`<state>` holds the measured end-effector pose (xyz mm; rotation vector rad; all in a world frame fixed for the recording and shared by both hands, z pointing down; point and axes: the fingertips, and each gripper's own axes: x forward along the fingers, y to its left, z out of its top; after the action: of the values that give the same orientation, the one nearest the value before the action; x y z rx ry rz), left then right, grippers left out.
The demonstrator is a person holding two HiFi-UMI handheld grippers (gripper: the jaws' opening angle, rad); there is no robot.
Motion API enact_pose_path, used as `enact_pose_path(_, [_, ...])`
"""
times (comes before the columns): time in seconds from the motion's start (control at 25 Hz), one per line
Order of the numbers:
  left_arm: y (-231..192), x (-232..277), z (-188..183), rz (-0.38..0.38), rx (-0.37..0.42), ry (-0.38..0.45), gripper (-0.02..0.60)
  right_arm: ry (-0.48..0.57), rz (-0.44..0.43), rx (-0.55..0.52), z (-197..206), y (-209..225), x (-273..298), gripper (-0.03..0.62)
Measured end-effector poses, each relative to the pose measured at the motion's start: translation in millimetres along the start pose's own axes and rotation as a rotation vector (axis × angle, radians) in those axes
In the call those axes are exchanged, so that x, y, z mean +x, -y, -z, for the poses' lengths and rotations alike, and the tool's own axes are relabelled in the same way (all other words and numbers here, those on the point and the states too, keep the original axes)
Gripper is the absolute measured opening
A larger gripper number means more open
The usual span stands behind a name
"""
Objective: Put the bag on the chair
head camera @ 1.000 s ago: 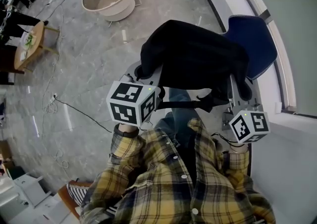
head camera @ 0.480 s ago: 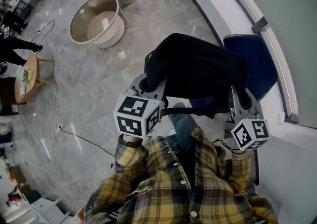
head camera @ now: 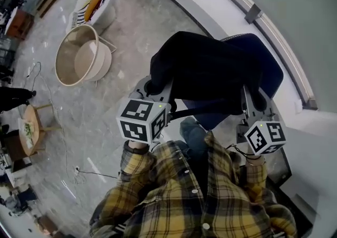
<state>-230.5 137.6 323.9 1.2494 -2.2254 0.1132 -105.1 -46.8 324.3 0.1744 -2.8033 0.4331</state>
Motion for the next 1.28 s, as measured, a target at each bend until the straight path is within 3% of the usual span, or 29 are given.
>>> enact_pose_path(0.28, [30, 50, -37, 0.16, 0.103, -0.029, 0.043, 0.074, 0.164, 0.057, -18, 39, -22, 0.052])
enact_pose_path(0.6, [79, 97, -53, 0.393, 0.2, -0.076, 0.043, 0.131, 0.418, 0.101, -20, 67, -69, 0.052])
enact_pose_path(0.92, [106, 121, -67, 0.61, 0.309, -0.134, 0.043, 0.184, 0.661, 0.162, -18, 61, -98, 0.052])
enact_pose_path(1.28, [123, 133, -74, 0.739, 0.384, -0.155, 0.043, 0.235, 0.804, 0.192, -14, 50, -114, 0.052])
